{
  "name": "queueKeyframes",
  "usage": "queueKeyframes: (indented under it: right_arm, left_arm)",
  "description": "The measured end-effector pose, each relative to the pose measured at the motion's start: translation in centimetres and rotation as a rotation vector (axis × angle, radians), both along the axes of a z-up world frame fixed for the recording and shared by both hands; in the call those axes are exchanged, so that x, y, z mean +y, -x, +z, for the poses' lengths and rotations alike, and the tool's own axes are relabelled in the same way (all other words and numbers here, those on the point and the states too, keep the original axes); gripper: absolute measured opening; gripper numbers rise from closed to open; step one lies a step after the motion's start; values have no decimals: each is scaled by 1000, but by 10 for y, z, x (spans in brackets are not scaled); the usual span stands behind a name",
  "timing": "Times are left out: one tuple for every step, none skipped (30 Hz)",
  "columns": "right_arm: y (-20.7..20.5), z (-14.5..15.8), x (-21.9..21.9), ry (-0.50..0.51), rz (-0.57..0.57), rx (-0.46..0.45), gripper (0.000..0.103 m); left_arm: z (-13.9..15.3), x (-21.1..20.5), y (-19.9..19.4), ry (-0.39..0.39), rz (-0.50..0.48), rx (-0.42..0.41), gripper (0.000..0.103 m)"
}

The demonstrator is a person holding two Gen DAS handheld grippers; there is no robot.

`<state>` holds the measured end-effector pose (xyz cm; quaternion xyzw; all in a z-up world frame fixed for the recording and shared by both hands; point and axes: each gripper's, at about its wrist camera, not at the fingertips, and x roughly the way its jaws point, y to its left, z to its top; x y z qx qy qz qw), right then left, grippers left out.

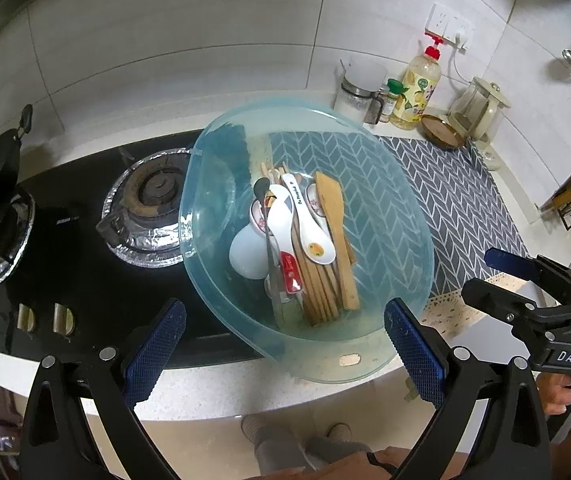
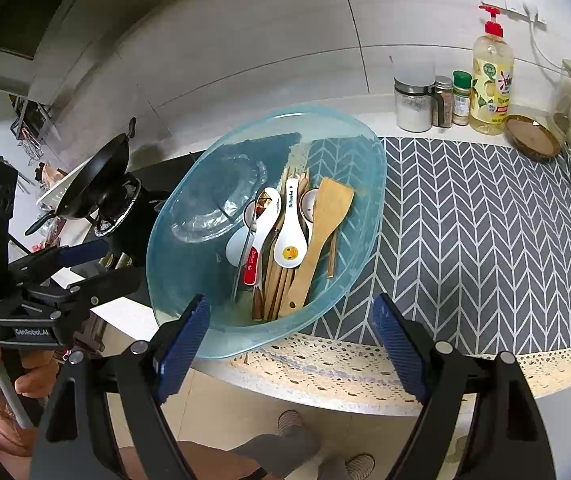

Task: Organize utensils

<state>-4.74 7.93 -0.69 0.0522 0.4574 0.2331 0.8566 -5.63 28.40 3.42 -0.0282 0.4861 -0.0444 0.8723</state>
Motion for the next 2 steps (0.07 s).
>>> queueKeyframes:
  right_arm:
    - [0,0,1,1,0,-1,81]
    - [0,0,1,2,1,-2,81]
  left_arm:
    - [0,0,0,2,-1,2,99]
    - [0,1,0,2,-1,2,99]
